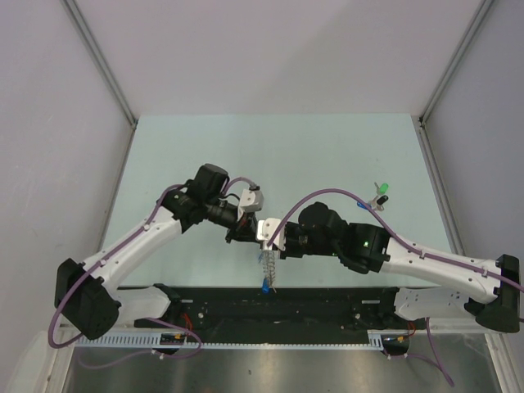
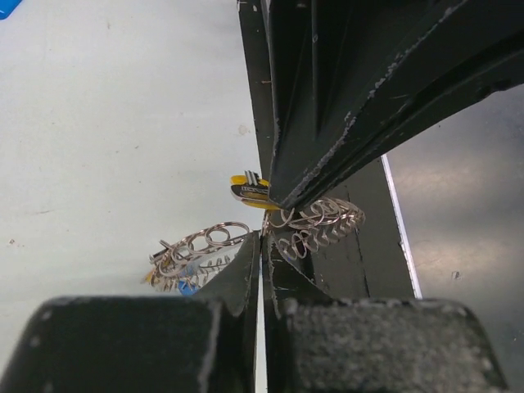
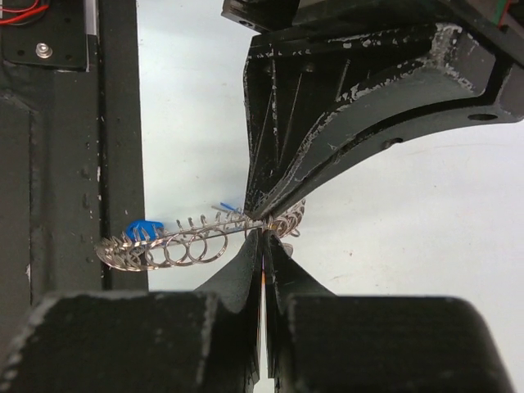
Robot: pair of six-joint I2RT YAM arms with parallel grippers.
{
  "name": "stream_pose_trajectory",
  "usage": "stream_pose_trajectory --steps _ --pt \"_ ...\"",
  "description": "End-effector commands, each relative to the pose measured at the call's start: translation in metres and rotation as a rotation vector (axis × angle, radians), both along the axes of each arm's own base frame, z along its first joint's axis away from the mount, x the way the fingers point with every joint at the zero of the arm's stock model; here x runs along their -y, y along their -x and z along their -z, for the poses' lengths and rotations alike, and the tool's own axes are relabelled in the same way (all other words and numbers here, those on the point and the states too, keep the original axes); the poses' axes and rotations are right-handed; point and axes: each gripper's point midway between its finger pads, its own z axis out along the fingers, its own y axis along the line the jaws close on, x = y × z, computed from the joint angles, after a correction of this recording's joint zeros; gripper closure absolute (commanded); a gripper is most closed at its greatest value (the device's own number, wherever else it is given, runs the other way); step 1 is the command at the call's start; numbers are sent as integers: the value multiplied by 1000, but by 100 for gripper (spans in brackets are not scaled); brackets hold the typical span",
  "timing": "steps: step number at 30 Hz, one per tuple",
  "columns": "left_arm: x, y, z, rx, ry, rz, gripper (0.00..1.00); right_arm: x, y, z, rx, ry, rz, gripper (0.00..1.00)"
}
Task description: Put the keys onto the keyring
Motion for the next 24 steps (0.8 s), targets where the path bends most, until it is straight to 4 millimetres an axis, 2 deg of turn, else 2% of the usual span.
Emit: stream_pose_trajectory --steps 1,3,5,6,8,10,17,18,19,22,24 --pt "4 4 -30 64 88 30 100 -3 -4 -24 47 -60 14 100" --pt "2 5 -35 70 106 8 100 -1 -6 -22 52 -49 27 100" --pt "5 -1 -47 87 153 -30 100 4 -10 -20 58 -32 52 100" --pt "3 -5 -47 84 165 -55 100 4 -10 -19 57 -27 55 100" --pt "2 -14 -63 103 226 -105 100 9 -14 -17 64 -12 84 100" --pt "2 -20 -68 121 259 -137 100 11 -14 -17 62 -10 88 100" --pt "1 -23 -81 109 304 -194 100 9 -14 -15 48 -26 83 100" --pt "1 -23 -78 101 305 -207 100 9 -14 -17 48 -38 87 100" --pt "1 -23 -85 110 332 -213 100 8 -15 -17 48 -57 92 100" --pt "1 -24 -90 116 366 -240 100 5 -11 -24 27 -119 68 100" --pt "0 -25 -88 112 372 -256 100 5 -11 -22 13 -132 68 100"
